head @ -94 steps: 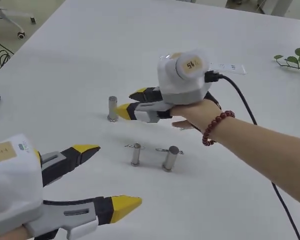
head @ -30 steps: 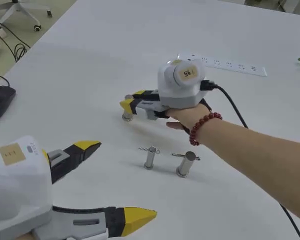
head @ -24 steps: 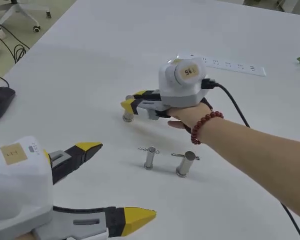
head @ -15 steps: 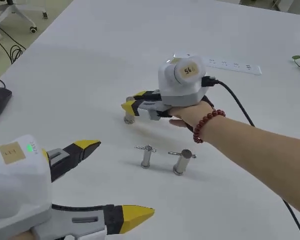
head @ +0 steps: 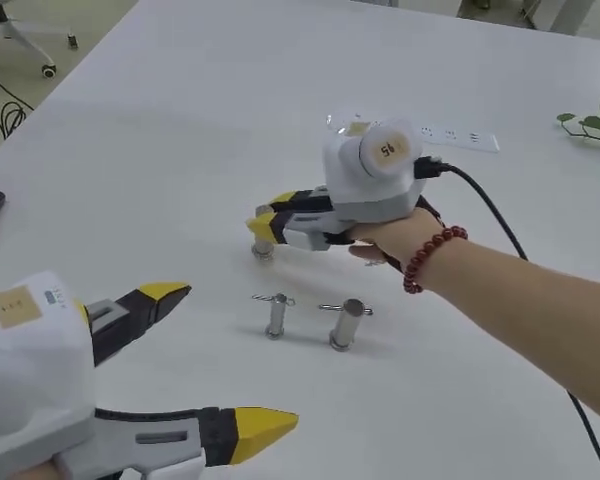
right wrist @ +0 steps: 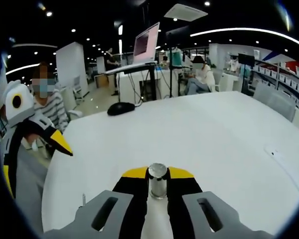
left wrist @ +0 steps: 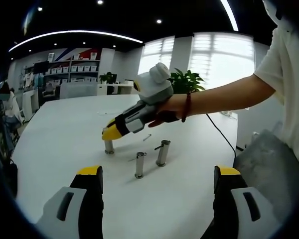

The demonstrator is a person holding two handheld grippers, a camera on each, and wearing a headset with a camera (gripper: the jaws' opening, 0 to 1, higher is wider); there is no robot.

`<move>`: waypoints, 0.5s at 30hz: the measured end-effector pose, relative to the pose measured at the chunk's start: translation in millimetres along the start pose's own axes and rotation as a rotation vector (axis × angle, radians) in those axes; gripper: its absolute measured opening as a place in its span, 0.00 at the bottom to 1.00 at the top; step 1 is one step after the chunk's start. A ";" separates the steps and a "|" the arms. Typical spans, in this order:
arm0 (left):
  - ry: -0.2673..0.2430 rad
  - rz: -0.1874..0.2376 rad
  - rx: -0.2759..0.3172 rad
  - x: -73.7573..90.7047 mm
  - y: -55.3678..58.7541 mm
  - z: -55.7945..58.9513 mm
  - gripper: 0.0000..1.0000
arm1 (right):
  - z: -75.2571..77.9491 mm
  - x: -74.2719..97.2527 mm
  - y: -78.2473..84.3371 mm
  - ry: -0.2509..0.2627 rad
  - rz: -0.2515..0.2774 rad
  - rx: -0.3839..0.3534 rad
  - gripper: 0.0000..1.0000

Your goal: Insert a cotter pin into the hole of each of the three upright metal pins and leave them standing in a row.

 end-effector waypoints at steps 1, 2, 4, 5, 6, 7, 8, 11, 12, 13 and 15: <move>0.000 0.001 -0.001 0.0 -0.4 0.3 0.92 | -0.1 2.0 1.0 0.000 -0.001 0.002 0.13; 0.000 0.000 -0.001 -0.2 -0.7 0.7 0.92 | -0.1 4.0 2.2 -0.001 -0.003 0.005 0.13; 0.000 -0.004 -0.001 -0.5 -0.8 1.3 0.92 | 0.8 9.0 5.0 0.003 -0.009 0.015 0.13; -0.001 -0.004 -0.002 -0.5 -0.8 1.3 0.92 | 1.3 11.2 6.4 0.002 -0.015 0.021 0.13; -0.002 -0.002 0.000 -0.6 -1.1 1.4 0.92 | 1.6 13.9 8.2 0.001 -0.017 0.021 0.13; -0.004 -0.001 0.002 -0.6 -1.3 1.5 0.92 | 2.1 16.9 10.0 0.000 -0.018 0.019 0.13; -0.004 -0.001 0.003 -0.6 -1.6 1.7 0.92 | 1.3 19.0 11.0 0.000 -0.018 0.021 0.13; -0.007 0.000 0.000 -0.6 -3.1 2.1 0.92 | 0.5 25.5 13.2 0.003 -0.022 0.024 0.13; -0.006 0.000 0.001 -0.7 -3.5 2.4 0.92 | -0.5 28.5 14.1 -0.001 -0.021 0.026 0.13; -0.006 0.001 0.001 -0.9 -3.5 2.3 0.92 | -0.5 30.0 14.6 -0.002 -0.021 0.027 0.13; -0.006 0.001 0.002 -1.4 -3.9 2.5 0.91 | -1.8 34.5 16.5 -0.003 -0.026 0.030 0.13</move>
Point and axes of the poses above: the centre of the closed fingertips' face, and the gripper's own axes: x roughly backward along the fingers, z roughly to its right, y roughly out of its underside, the point moved 8 cm from there along x, roughly backward along the fingers, and after that the axes turned 13 degrees about -x, right-handed, at the moved point
